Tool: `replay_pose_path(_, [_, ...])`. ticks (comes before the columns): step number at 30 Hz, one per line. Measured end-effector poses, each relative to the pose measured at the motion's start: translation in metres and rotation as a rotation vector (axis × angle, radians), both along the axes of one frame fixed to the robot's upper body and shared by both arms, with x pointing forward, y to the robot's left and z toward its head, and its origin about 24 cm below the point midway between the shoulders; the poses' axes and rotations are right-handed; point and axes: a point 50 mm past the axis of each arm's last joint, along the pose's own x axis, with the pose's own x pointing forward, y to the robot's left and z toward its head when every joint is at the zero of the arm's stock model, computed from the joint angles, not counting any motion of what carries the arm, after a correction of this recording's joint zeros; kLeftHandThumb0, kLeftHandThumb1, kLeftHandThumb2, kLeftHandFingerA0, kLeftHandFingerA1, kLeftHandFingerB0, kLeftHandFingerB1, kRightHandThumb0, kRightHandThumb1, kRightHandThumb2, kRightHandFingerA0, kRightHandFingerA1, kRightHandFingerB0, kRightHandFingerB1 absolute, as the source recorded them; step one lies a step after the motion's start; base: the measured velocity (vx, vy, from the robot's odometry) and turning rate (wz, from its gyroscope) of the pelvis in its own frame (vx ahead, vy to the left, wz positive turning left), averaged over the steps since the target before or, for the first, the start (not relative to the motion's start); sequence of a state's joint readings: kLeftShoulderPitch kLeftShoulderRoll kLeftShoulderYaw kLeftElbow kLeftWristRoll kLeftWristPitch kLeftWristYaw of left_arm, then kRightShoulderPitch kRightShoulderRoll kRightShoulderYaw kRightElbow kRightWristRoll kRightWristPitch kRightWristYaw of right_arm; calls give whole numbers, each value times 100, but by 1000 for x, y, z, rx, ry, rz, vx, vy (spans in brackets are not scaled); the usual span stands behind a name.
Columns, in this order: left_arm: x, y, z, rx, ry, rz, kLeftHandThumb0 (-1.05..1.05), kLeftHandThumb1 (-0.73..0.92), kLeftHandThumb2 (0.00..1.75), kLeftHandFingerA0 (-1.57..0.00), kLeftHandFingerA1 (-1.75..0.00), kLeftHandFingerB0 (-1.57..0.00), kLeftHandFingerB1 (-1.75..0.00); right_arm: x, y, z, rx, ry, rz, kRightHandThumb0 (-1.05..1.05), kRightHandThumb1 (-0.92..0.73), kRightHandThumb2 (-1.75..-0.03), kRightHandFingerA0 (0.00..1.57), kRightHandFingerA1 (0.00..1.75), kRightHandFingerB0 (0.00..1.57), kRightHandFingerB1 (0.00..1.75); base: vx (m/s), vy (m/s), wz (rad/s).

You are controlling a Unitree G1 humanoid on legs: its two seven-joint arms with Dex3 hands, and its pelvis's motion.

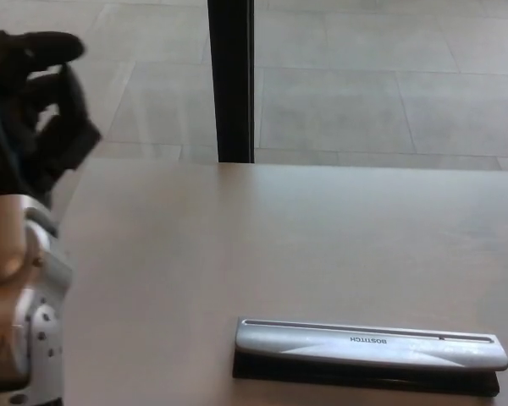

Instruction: A hole pucnch is kept on the middle on the desk infront of the robot and the robot uses both its hands as fists to press on it and use it

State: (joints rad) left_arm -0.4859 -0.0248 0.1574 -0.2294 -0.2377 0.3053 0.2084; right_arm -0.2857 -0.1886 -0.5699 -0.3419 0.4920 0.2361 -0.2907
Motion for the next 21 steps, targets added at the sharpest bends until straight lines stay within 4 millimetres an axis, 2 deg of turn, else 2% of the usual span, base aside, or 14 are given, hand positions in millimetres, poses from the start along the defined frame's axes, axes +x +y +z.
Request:
replay_pose_path(1, [0,-5,-1,2,1,-19,-27,76,83,-80,-175,-66,-140,1,4,-2,-4,5,18,-26,-66,-111,101,175,65,152,0,0,0])
replay_pose_path(2, [-1,-22,-4,12,11,-80,-27,76,82,-81,-175,-68,-135,4,18,-8,-10,24,82,-25,-68,-111,102,175,65,154,0,0,0])
replay_pose_path(4, [-4,-42,-11,22,32,-152,-28,76,82,-82,-175,-69,-122,6,34,-17,-15,56,155,-28,-64,-111,105,175,68,141,0,0,0])
replay_pose_path(8, [-17,-84,-31,43,103,-312,-29,76,88,-86,-175,-70,-110,4,69,-43,-24,146,336,-34,-65,-107,105,175,69,134,0,0,0])
replay_pose_path(10, [-23,-97,-42,46,147,-364,-31,72,92,-90,-175,-77,-116,1,81,-53,-36,186,406,-29,-65,-109,101,175,67,142,0,0,0])
replay_pose_path(12, [-28,-106,-53,41,194,-402,-30,70,95,-90,-175,-73,-138,-2,88,-60,-41,215,451,-23,-75,-103,101,175,59,148,0,0,0])
replay_pose_path(15, [-39,-115,-69,36,267,-463,-33,75,87,-88,-175,-69,-143,-5,95,-70,-45,259,495,-26,-75,-100,100,175,56,151,0,0,0])
replay_pose_path(17, [-46,-121,-80,33,312,-499,-33,75,87,-88,-175,-67,-144,-6,100,-78,-52,291,520,-26,-76,-96,100,175,55,150,0,0,0])
replay_pose_path(18, [-49,-123,-84,31,328,-514,-35,74,90,-88,-175,-69,-147,-6,101,-81,-54,305,531,-31,-75,-91,100,175,55,158,0,0,0])
replay_pose_path(21, [-58,-131,-101,31,393,-556,-35,73,92,-91,-175,-71,-147,-3,108,-100,-54,381,564,-32,-74,-94,101,175,55,162,0,0,0])
